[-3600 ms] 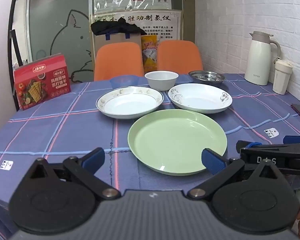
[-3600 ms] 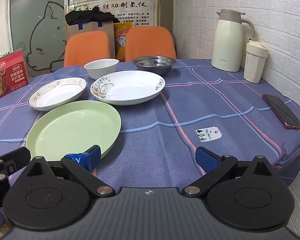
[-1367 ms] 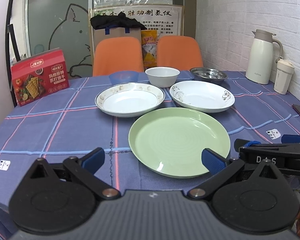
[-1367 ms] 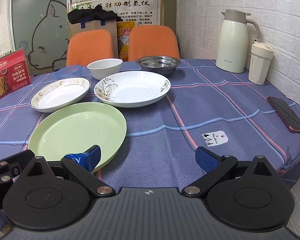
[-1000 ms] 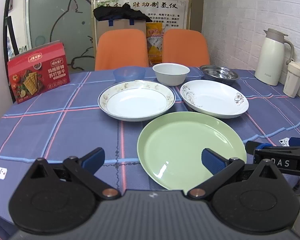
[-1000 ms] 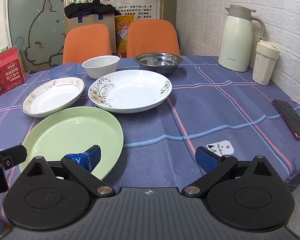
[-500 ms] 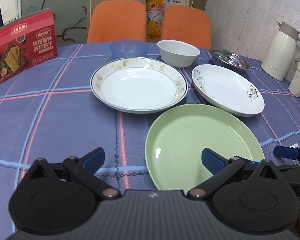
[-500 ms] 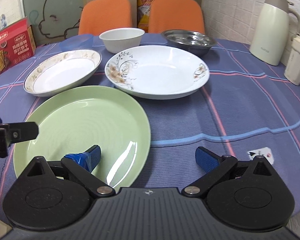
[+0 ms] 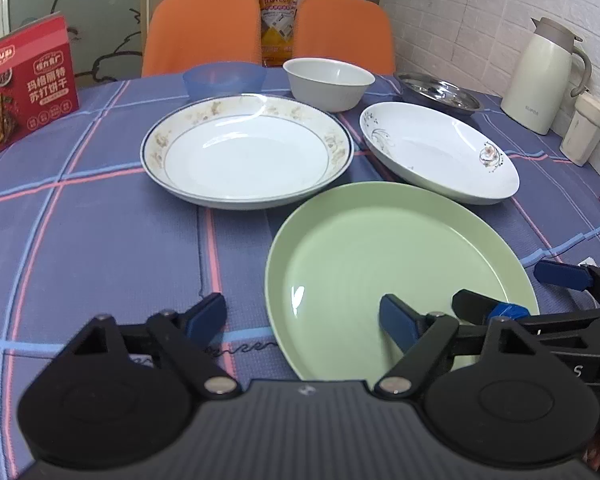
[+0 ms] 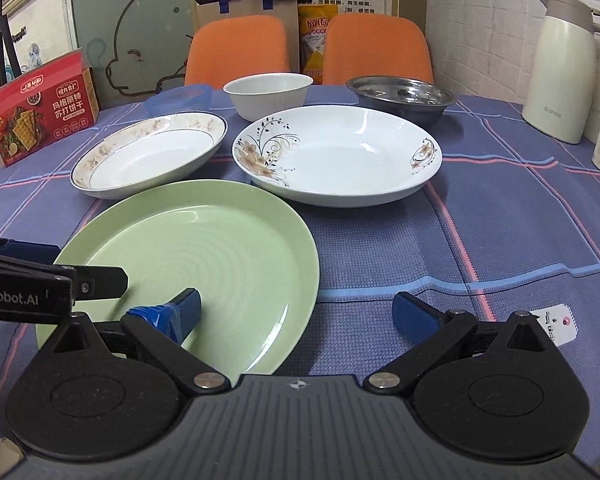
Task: Organize plates and bowls
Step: 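Move the left tool to the light green plate rim and close it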
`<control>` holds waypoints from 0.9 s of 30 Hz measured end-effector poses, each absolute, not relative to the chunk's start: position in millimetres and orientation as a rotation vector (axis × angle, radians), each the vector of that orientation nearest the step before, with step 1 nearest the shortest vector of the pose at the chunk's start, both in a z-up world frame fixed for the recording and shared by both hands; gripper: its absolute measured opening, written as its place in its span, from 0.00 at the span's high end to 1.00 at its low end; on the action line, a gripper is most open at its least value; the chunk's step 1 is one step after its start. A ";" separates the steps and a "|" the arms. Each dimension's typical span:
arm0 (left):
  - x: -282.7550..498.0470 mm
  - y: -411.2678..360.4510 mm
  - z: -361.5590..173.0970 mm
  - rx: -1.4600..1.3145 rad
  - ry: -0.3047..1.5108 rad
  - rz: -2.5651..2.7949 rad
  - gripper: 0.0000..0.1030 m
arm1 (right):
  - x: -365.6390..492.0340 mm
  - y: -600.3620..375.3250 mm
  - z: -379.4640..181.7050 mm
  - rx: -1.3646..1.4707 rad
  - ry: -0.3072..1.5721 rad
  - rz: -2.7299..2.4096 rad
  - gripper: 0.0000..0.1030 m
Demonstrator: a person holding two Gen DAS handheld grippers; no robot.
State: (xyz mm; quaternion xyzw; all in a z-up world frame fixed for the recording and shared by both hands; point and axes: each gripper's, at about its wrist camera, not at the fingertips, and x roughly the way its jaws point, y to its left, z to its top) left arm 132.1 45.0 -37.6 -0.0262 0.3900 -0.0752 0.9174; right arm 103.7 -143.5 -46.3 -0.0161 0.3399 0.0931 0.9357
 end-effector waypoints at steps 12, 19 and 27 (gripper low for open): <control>127.2 39.7 -36.4 -0.054 0.765 -0.170 0.63 | 98.8 -131.2 -49.5 -0.020 0.624 0.275 0.28; 111.2 53.2 -32.6 -0.073 0.784 -0.142 0.65 | 84.0 -117.0 -42.1 0.014 0.630 0.308 0.32; 83.5 96.6 -19.7 -0.102 0.771 -0.067 0.65 | 71.6 -75.7 -30.4 -0.025 0.594 0.390 0.31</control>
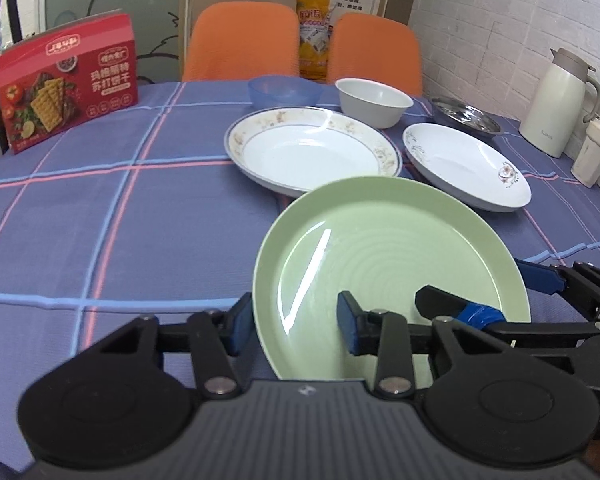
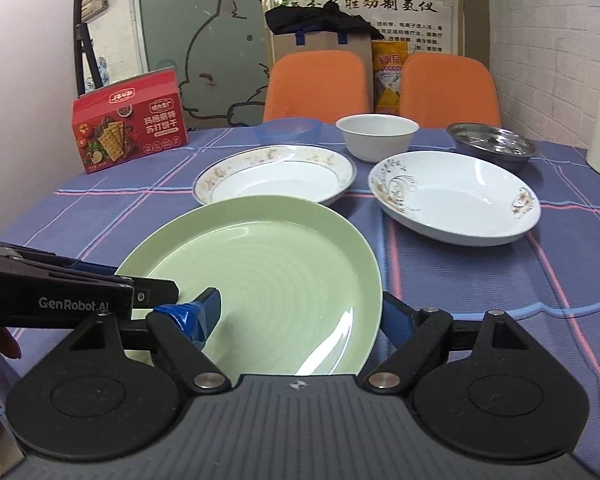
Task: Organize plates and bowls
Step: 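Move the left tool to the light green plate rim and close it, then lift the green plate with the left tool while the right tool approaches the gold-rimmed plate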
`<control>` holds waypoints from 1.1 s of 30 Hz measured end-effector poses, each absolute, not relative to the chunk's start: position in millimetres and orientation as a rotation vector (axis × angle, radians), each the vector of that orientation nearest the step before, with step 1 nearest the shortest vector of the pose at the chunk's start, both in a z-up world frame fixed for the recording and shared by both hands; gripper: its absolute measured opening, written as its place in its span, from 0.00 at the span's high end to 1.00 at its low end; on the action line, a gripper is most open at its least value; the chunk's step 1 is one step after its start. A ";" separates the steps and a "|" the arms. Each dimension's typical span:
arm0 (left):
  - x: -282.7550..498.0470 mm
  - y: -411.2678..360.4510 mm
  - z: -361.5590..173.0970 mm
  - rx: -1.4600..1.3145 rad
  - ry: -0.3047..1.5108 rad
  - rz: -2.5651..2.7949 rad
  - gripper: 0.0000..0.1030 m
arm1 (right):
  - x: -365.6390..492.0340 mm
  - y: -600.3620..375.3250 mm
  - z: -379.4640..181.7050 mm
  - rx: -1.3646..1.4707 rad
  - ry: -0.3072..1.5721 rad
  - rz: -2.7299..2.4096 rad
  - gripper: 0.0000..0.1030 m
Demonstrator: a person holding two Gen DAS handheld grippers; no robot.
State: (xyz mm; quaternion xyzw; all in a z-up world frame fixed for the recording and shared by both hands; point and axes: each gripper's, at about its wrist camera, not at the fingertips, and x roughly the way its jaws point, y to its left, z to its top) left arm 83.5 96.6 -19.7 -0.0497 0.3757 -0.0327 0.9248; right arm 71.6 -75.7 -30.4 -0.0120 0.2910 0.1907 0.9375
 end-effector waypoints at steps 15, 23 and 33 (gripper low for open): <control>87.5 117.4 -33.6 -0.085 0.789 -0.033 0.65 | 82.6 -54.2 -45.3 -0.008 0.664 0.423 0.30; 80.6 143.1 -13.4 -0.141 0.698 -0.018 0.27 | 80.1 -78.2 -24.0 0.007 0.611 0.407 0.30; 123.4 167.3 0.1 -0.197 0.678 0.037 0.25 | 170.5 -65.1 11.6 -0.092 0.516 0.434 0.29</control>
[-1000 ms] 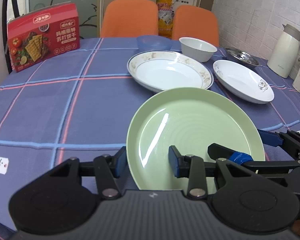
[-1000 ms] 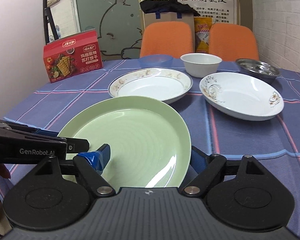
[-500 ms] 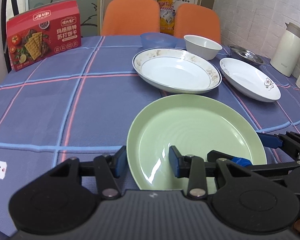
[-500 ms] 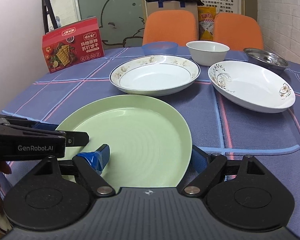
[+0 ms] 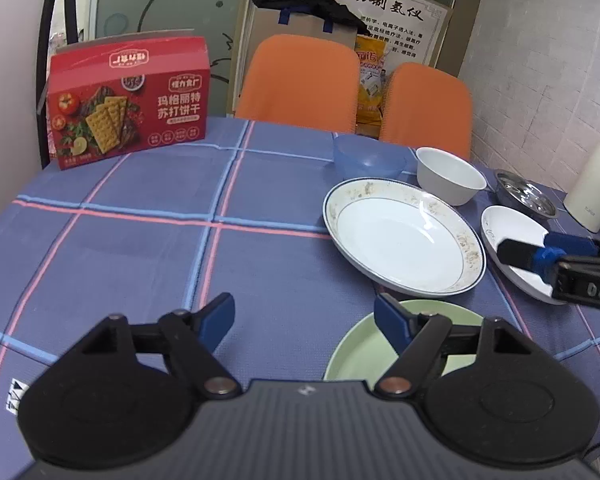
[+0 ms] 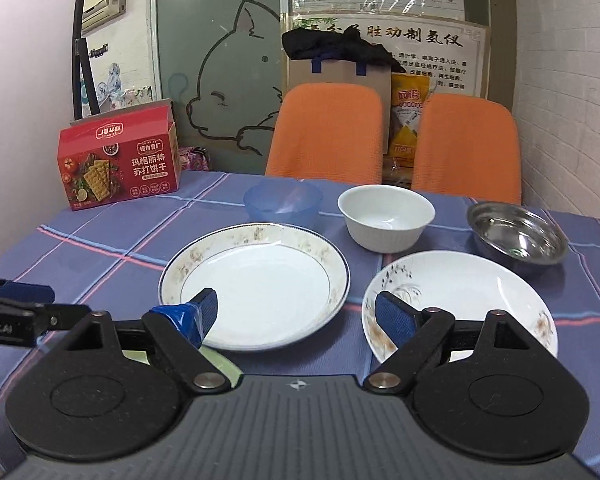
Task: Organize plates and bowls
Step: 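Lift the green plate with the left tool while the right tool approaches the gold-rimmed plate, then close the right tool on the rim of the gold-rimmed white plate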
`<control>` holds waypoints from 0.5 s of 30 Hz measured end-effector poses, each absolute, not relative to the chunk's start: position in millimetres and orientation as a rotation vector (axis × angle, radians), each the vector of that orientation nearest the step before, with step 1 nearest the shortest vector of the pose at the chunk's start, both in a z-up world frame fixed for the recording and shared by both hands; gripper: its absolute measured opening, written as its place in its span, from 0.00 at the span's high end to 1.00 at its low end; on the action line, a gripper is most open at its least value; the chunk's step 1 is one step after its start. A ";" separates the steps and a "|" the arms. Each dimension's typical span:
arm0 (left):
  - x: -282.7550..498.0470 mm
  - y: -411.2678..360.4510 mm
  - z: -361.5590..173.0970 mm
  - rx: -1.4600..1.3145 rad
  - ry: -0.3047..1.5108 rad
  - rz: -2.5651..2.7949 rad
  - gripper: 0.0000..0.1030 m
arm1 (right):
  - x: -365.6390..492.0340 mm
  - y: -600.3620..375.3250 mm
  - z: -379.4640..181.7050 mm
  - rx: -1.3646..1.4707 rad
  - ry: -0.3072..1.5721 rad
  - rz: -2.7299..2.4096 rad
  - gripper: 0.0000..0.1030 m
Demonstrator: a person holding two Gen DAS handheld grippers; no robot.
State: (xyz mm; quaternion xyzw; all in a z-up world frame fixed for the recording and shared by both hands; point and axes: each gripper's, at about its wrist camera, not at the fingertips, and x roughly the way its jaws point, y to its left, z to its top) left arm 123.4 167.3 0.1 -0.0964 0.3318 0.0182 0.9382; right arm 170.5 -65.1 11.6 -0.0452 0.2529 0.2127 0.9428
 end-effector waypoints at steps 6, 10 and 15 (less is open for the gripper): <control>146.1 173.1 -16.5 -0.200 0.730 0.051 0.25 | 244.9 -46.9 -14.9 -0.098 0.620 0.454 0.29; 163.9 183.8 -24.0 -0.215 0.752 0.065 0.25 | 270.2 -39.7 -31.7 -0.073 0.689 0.478 0.29; 186.4 191.7 -25.2 -0.223 0.759 0.066 0.25 | 273.6 -18.8 -35.2 -0.128 0.697 0.452 0.27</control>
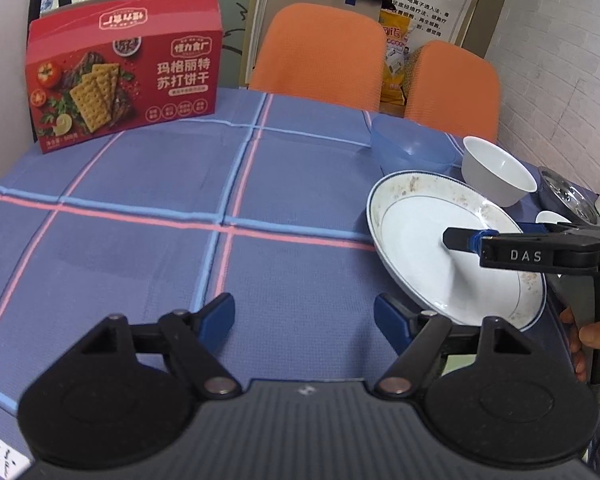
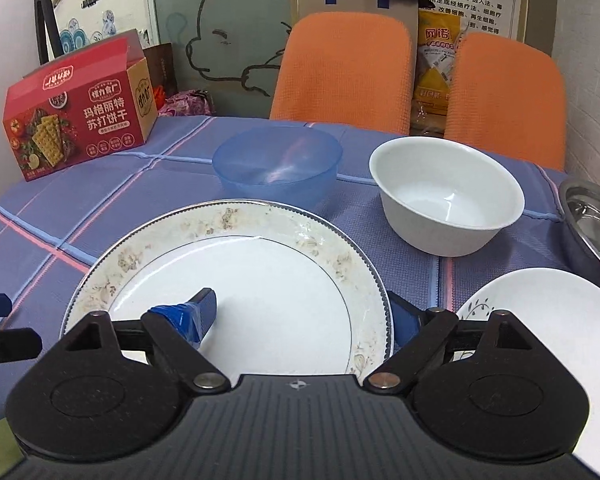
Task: Organize plates and bowls
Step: 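Close the right tool on the rim of the gold-rimmed white plate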
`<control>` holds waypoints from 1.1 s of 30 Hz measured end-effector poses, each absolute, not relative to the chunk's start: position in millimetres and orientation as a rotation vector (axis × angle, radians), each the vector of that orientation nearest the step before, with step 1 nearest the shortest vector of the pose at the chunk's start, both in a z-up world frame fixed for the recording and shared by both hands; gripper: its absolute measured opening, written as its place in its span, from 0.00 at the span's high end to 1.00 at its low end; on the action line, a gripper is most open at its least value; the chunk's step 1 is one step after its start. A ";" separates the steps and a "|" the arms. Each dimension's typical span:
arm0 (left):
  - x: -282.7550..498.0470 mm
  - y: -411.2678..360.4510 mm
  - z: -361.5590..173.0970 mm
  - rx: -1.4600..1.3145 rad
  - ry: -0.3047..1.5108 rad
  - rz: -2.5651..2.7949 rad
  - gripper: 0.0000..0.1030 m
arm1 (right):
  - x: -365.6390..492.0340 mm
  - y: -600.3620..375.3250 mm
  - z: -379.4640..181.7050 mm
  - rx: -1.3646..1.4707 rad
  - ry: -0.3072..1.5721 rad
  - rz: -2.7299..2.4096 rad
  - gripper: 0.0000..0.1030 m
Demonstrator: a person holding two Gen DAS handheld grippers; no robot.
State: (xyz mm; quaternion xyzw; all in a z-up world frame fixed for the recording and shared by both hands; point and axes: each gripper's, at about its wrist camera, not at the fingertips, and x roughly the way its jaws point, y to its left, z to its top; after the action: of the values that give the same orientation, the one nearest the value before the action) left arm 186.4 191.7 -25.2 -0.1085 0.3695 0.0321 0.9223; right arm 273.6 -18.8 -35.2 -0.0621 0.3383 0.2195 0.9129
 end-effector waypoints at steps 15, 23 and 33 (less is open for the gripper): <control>210.7 205.7 -10.7 -0.253 0.702 0.114 0.24 | 267.1 -19.6 -37.0 -0.110 0.741 0.527 0.27; 244.7 178.9 -24.9 -0.223 0.778 -0.022 0.24 | 264.8 -21.3 -40.4 -0.136 0.708 0.567 0.26; 262.7 156.8 -36.6 -0.113 0.780 -0.008 0.24 | 263.1 -22.2 -42.5 -0.143 0.686 0.583 0.23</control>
State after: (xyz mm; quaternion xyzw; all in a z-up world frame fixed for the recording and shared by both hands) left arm 262.7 156.8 -36.6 -0.0549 0.3799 -0.0037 0.9234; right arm 263.1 -22.2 -42.5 -0.0689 0.3314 0.2816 0.8979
